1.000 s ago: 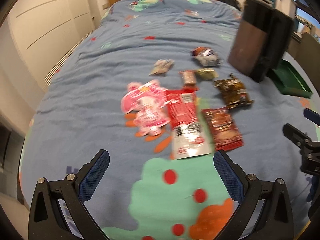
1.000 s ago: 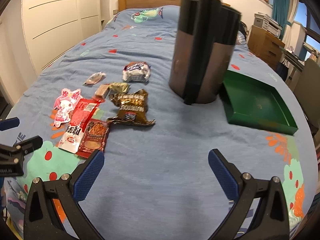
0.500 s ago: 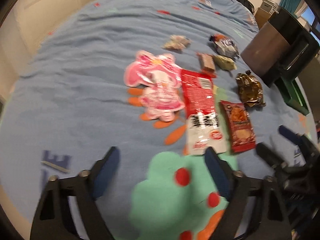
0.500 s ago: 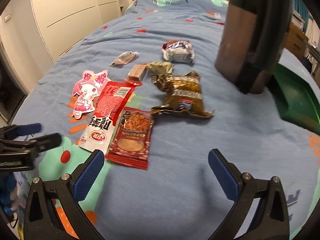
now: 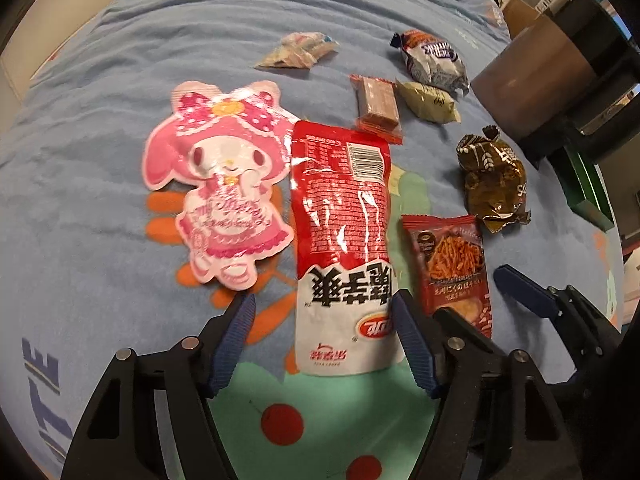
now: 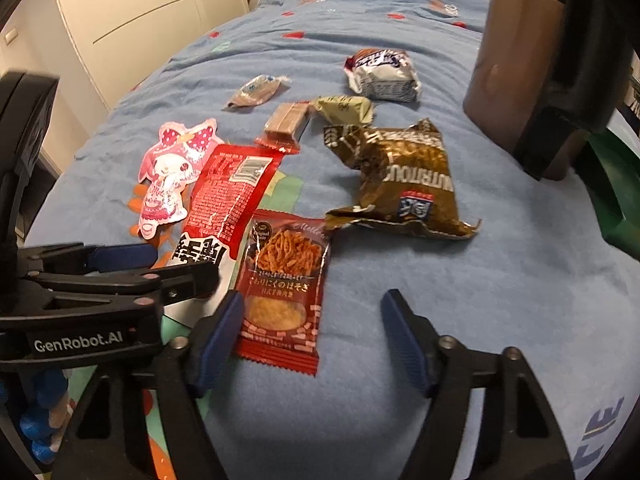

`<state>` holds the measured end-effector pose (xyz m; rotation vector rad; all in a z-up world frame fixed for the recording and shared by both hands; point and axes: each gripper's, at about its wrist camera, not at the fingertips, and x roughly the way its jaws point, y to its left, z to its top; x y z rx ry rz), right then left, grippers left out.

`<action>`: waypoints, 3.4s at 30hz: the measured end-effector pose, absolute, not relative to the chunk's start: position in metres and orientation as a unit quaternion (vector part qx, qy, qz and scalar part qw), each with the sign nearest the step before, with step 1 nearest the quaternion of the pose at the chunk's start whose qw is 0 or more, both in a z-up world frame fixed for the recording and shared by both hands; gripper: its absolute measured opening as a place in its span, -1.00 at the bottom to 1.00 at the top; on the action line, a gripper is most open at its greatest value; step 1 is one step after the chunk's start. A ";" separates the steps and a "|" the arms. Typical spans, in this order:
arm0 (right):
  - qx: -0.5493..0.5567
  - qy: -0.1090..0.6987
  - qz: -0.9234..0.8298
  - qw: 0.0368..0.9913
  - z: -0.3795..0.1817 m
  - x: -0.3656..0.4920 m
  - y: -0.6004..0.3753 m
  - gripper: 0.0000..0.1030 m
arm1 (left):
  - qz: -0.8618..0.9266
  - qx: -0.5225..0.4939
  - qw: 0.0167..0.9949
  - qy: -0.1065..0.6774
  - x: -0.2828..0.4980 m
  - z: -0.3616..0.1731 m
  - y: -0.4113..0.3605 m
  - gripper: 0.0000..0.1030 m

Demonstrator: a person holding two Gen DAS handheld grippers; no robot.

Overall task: Organize snacks
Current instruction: 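Grasp the red-white spicy strip bag with the left gripper while the right grasps the red noodle packet, then carry both packets over the green tray with both grippers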

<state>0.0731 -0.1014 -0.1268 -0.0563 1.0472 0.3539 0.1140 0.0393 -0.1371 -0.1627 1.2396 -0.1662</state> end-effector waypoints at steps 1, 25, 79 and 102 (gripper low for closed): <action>-0.028 0.498 0.172 0.850 -0.128 0.074 -0.100 1.00 | -0.081 -0.073 0.805 0.584 0.117 -0.138 0.037 0.27; 0.070 0.505 0.288 0.810 -0.136 0.083 -0.110 0.74 | -0.103 -0.054 0.809 0.576 0.124 -0.127 0.017 -0.47; 0.128 0.429 0.214 0.868 -0.038 0.000 -0.279 0.44 | -0.255 -0.038 0.849 0.461 0.027 -0.005 -0.100 -0.82; 0.134 0.380 0.094 0.910 -0.003 0.065 -0.437 0.44 | -0.321 -0.004 0.838 0.441 0.114 0.013 -0.268 -0.88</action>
